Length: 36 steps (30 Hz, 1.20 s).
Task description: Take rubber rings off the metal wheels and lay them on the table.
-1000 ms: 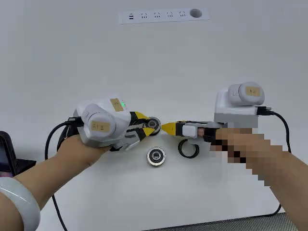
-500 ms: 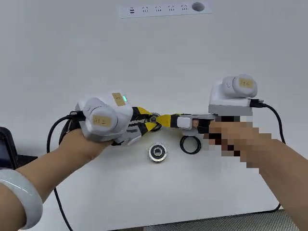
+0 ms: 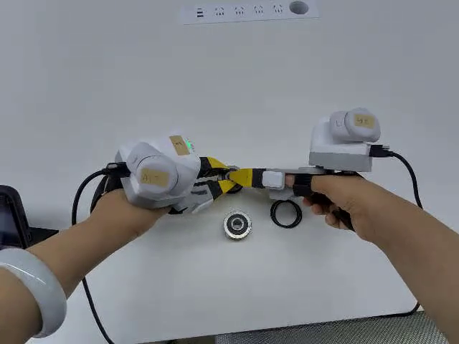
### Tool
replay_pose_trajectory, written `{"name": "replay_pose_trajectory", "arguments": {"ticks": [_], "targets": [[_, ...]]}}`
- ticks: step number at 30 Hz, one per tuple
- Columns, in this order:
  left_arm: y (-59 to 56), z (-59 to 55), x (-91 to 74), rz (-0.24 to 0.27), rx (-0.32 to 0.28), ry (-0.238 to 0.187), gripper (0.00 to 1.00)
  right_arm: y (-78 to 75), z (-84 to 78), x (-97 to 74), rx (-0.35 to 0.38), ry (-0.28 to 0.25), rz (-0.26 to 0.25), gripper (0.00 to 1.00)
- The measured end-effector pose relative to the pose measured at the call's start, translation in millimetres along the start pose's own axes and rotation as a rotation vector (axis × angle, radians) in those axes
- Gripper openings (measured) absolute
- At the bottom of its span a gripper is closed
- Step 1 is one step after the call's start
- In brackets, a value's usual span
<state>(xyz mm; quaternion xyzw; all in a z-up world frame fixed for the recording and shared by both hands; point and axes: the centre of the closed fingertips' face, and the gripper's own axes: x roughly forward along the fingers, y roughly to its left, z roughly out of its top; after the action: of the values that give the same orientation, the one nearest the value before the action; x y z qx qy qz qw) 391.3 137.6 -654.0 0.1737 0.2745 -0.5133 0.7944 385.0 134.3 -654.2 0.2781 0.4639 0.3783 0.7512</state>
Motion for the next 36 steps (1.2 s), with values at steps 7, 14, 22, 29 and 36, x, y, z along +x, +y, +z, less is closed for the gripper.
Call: {"name": "replay_pose_trajectory", "arguments": {"ticks": [7,14,22,29,36], "targets": [[-0.6,0.3,0.0,0.001,-0.002,0.0,0.13,-1.7,-1.7,-4.1,0.008,-0.004,-0.002,0.19],[-0.6,0.3,0.0,0.003,-0.004,0.0,0.13,-6.2,-0.1,-6.7,0.01,-0.01,-0.019,0.09],[-0.1,-0.1,0.1,0.003,-0.005,0.0,0.13,-9.2,1.7,-6.0,0.012,-0.017,-0.037,0.02],[0.4,-0.4,0.3,0.005,-0.01,0.002,0.12,-6.5,3.6,-5.2,-0.007,-0.025,-0.04,0.02],[0.5,-0.7,0.3,0.006,-0.012,0.002,0.12,0.9,5.6,-3.3,-0.02,-0.032,-0.021,0.01]]}}
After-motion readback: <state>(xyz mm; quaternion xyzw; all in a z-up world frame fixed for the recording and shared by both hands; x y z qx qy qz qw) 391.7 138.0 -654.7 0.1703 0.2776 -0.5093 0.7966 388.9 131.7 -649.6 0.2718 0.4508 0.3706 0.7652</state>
